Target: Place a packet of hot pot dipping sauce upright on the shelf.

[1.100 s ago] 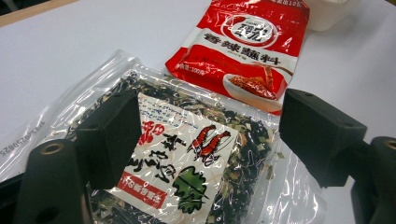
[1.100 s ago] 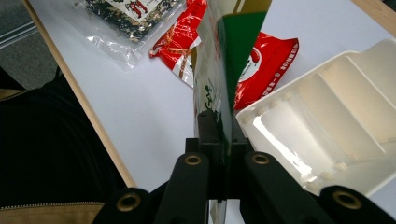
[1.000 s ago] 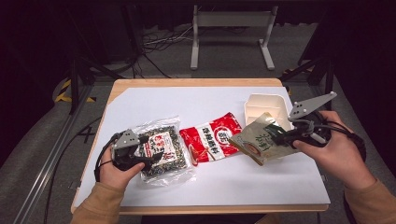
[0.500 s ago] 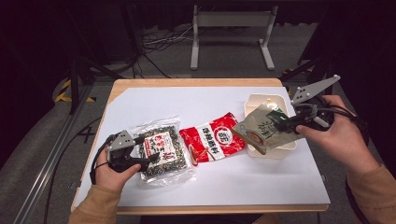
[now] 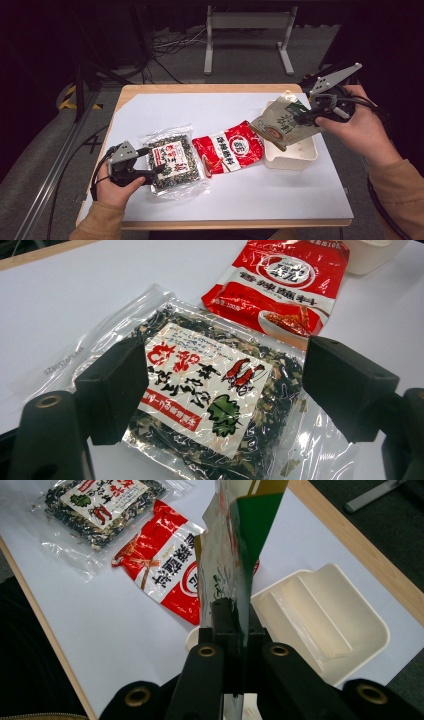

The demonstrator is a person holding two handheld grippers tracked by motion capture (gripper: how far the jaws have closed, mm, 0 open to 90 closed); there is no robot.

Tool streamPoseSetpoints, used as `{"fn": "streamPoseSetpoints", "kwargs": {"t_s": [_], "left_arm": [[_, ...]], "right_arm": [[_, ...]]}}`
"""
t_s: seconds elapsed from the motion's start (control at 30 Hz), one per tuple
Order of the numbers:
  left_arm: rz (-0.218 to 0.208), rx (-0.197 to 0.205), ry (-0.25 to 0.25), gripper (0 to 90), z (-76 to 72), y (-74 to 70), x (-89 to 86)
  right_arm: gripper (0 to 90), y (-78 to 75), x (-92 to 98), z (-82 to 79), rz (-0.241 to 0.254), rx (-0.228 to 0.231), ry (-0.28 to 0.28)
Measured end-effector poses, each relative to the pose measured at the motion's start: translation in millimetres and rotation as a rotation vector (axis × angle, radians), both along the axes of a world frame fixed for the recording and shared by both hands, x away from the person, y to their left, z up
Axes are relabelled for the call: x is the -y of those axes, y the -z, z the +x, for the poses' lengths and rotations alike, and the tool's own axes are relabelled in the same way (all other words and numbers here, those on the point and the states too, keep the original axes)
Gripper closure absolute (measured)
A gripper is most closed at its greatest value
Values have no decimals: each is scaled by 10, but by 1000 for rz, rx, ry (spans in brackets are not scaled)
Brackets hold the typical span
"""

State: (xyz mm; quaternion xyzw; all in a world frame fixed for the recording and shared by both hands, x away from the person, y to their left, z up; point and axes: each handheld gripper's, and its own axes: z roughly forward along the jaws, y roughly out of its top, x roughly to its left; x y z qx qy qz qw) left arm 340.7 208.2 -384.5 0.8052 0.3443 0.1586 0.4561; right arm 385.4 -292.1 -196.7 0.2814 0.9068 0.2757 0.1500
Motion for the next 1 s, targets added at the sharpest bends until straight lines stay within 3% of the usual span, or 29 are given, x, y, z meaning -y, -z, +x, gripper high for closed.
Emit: {"fn": "streamPoseSetpoints", "kwargs": {"t_s": [0.7,1.0], "left_arm": [[-9,-4,-27,190,-43,21,-86],[-21,-5,-33,188,-25,27,-99]], "right_arm": [[894,-123,139,394,-51,106,-16],[894,-118,179,513,-65,119,2]]}}
